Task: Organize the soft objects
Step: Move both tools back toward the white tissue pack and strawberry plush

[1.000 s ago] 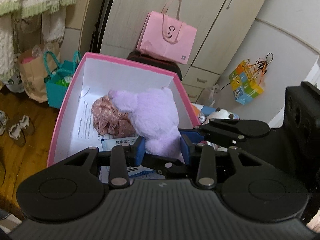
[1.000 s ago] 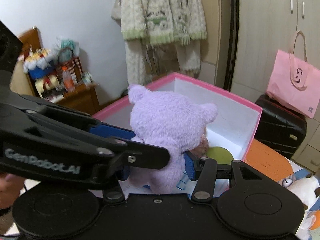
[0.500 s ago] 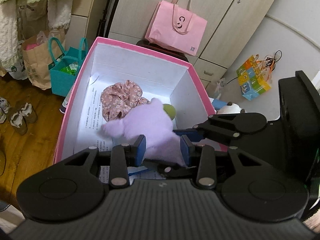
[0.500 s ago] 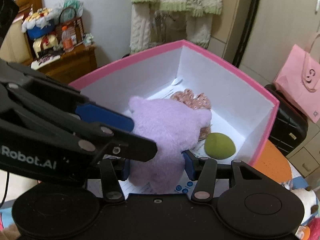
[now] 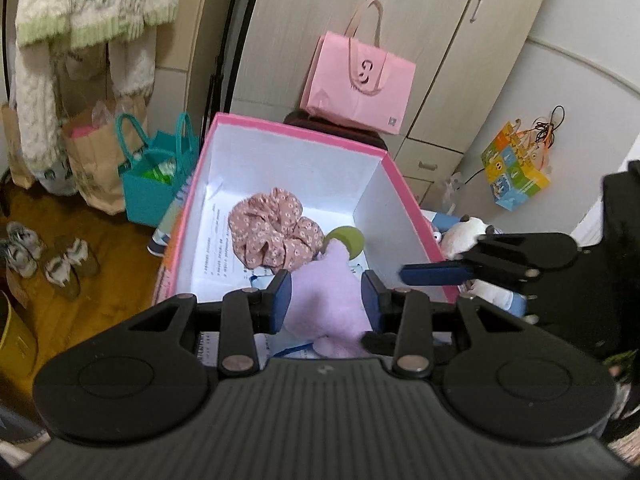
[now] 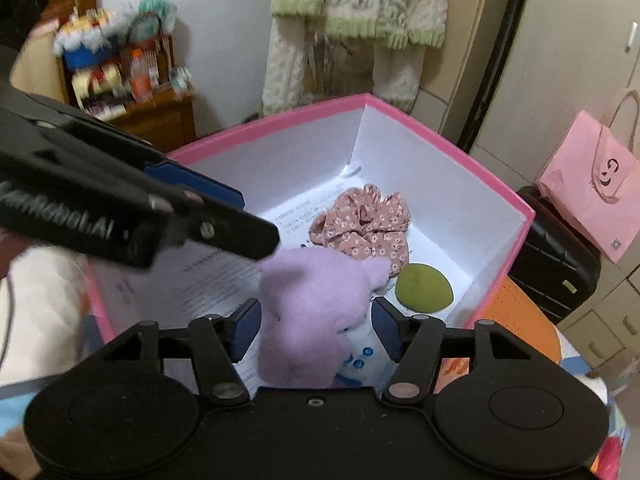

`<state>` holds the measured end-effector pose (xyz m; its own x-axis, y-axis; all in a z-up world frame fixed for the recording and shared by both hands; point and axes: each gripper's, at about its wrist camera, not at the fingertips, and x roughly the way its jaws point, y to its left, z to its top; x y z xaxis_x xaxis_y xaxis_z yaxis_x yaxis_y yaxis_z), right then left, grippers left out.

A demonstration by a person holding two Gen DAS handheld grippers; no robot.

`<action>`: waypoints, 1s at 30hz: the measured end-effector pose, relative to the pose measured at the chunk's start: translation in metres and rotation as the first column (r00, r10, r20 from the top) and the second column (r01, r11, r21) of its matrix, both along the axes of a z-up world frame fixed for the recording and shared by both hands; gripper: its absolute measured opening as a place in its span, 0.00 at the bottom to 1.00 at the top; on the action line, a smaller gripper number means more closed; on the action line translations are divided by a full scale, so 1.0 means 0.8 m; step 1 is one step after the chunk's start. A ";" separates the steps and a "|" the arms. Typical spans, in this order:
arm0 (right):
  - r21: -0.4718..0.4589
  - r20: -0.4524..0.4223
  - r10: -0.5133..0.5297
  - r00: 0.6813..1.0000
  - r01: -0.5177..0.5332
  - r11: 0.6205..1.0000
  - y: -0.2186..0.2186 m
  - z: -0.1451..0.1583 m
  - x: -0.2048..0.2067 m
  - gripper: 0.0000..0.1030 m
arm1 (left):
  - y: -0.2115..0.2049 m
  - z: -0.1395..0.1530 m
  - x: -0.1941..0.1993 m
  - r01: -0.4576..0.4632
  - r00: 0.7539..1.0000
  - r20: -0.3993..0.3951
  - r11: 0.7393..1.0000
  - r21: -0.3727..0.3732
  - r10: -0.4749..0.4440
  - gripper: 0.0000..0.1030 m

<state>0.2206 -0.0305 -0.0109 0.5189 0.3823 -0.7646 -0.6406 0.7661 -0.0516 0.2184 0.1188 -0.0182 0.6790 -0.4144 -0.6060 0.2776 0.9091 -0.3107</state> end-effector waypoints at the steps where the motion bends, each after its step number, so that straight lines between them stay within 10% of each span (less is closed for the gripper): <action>1: 0.027 0.007 -0.003 1.000 0.003 1.000 -0.009 0.006 -0.007 0.64 | 0.001 0.003 -0.005 0.003 1.000 0.009 1.000 0.003 -0.003 0.38; 30: 0.217 0.135 -0.219 0.967 0.187 0.958 -0.189 0.083 -0.182 0.64 | -0.090 0.077 -0.146 0.303 0.947 0.073 0.946 0.113 -0.312 0.53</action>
